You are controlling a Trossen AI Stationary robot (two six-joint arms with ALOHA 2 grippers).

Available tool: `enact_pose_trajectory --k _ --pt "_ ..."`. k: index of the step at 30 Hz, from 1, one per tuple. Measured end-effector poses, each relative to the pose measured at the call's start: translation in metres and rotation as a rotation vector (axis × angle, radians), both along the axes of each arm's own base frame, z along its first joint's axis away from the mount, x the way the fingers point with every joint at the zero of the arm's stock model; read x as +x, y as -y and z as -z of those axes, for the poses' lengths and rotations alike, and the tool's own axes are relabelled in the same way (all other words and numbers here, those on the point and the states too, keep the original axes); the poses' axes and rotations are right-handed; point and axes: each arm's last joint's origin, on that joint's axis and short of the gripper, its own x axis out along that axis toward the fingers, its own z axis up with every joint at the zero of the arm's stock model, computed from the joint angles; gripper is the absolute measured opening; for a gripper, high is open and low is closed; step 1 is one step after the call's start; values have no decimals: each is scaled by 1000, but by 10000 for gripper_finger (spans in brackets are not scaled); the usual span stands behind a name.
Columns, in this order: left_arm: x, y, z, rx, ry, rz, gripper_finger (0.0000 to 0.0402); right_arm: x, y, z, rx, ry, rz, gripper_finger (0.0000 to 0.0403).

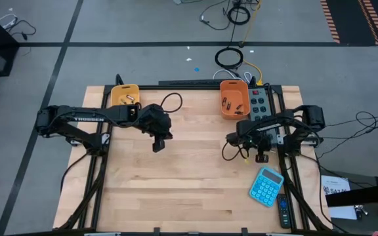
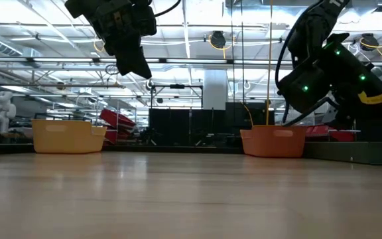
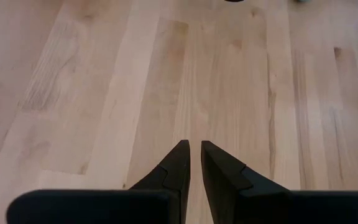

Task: Sort batteries
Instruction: Put the silver battery into the yellow bin

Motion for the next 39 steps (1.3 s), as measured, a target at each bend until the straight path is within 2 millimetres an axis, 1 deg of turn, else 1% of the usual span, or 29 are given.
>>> enact_pose_trajectory --k 5,13,18,22,27,28,31,34,39 --pt "0 0 0 21 4 23 50 -4 -1 5 32 -6 3 0" --pt "0 0 0 38 3 24 50 -5 -8 7 200 10 83 0" --pt "0 -1 0 39 2 17 50 -1 -7 17 225 -60 111 0" --pt "0 -1 0 23 -1 0 50 -1 -4 29 168 -151 97 0" --pt "-1 0 1 21 -11 1 50 -9 1 30 50 -189 77 0" --pt "-1 0 1 21 -10 1 50 -12 2 30 32 -181 77 0" --pt "-1 0 1 22 -9 1 50 -10 4 29 -46 -67 70 0" --pt "0 0 1 26 -8 -1 50 -13 6 29 -90 -56 73 0" --pt "0 0 0 26 -3 -1 50 -15 11 31 -78 -55 129 0"
